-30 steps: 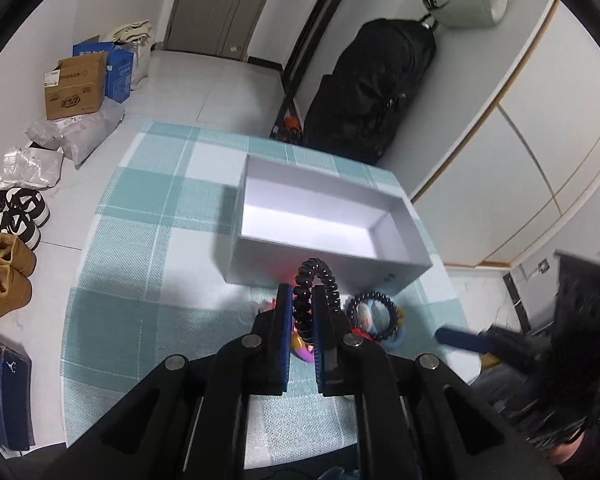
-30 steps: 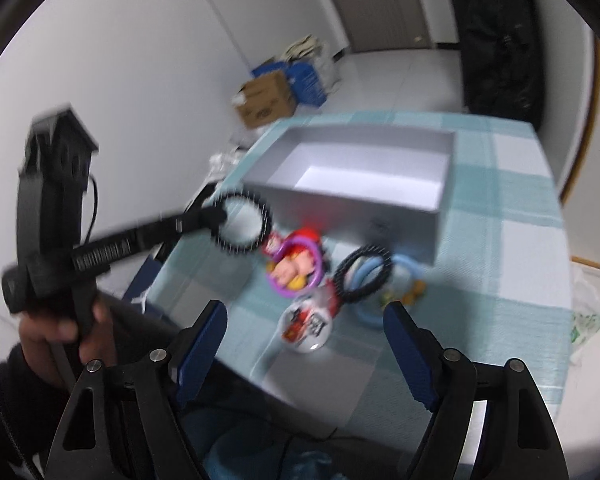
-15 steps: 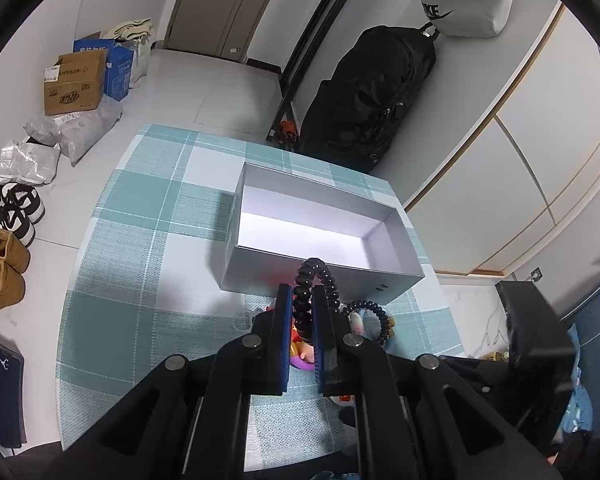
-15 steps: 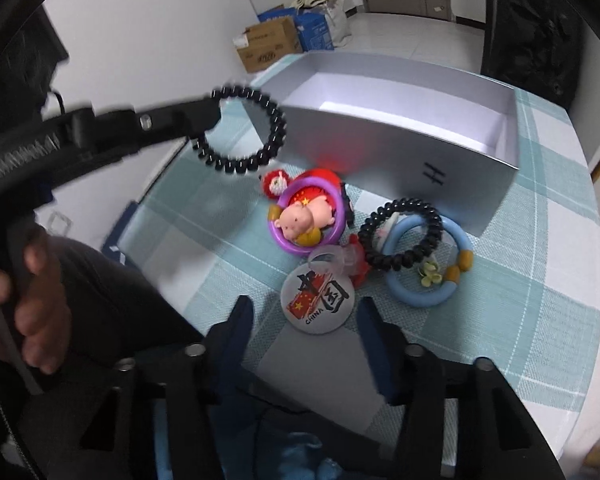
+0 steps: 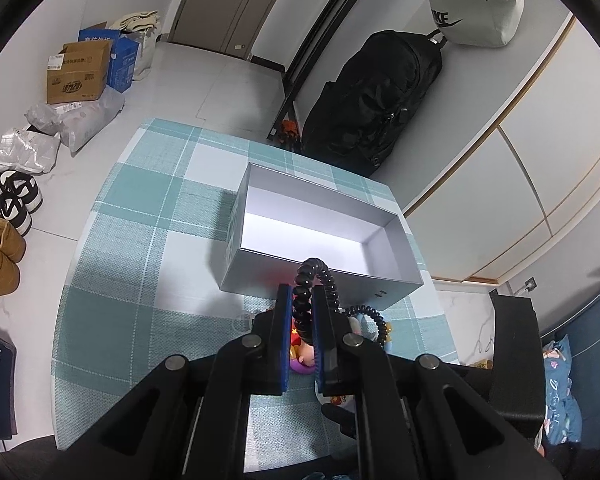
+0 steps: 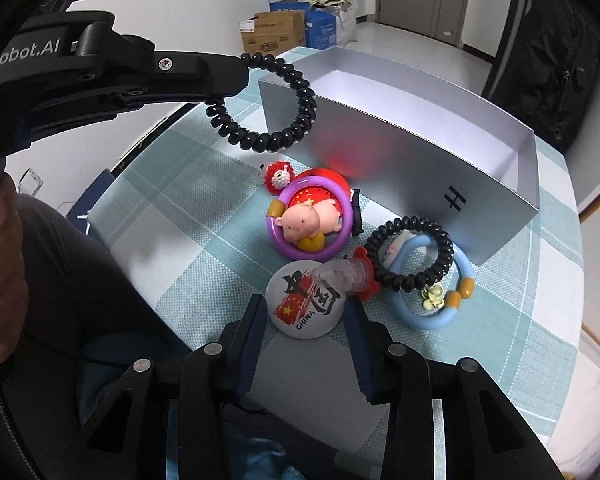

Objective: Organize jewelry

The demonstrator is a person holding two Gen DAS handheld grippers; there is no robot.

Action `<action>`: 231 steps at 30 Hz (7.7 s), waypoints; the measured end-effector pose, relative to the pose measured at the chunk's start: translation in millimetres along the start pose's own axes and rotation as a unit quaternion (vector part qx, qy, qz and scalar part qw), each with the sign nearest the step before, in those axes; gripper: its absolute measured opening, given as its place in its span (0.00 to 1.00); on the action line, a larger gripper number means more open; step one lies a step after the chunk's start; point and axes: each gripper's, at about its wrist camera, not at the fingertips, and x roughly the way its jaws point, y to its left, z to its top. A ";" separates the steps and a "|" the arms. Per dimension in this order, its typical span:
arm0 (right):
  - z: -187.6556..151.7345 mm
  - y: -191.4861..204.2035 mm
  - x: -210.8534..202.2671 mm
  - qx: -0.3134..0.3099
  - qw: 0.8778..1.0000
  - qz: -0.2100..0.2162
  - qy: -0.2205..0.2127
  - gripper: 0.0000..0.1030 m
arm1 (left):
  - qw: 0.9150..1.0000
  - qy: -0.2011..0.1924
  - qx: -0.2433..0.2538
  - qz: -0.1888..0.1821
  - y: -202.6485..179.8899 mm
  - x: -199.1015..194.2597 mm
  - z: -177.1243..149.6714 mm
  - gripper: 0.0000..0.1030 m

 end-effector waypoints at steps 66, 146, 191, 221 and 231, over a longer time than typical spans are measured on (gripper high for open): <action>73.9 -129.0 -15.4 0.152 0.979 0.071 -0.113 0.41 | 0.999 0.039 0.026 0.005 -26.4 67.0 56.9 0.05; 2.2 -86.0 -41.8 0.183 0.976 0.074 -0.089 0.98 | 0.993 0.061 0.019 0.101 15.2 48.3 -22.4 0.56; -10.8 -109.7 -36.4 0.251 0.957 0.116 -0.084 0.92 | 0.998 0.036 -0.028 0.052 31.9 29.3 -13.0 0.21; 1.1 -101.1 -20.4 0.199 0.977 0.056 -0.060 0.07 | 1.000 0.018 -0.006 -0.020 4.1 15.9 -2.8 0.21; 3.7 -97.0 -32.1 0.175 0.979 0.066 -0.080 0.06 | 1.000 0.010 -0.001 -0.023 -1.3 15.6 -1.7 0.21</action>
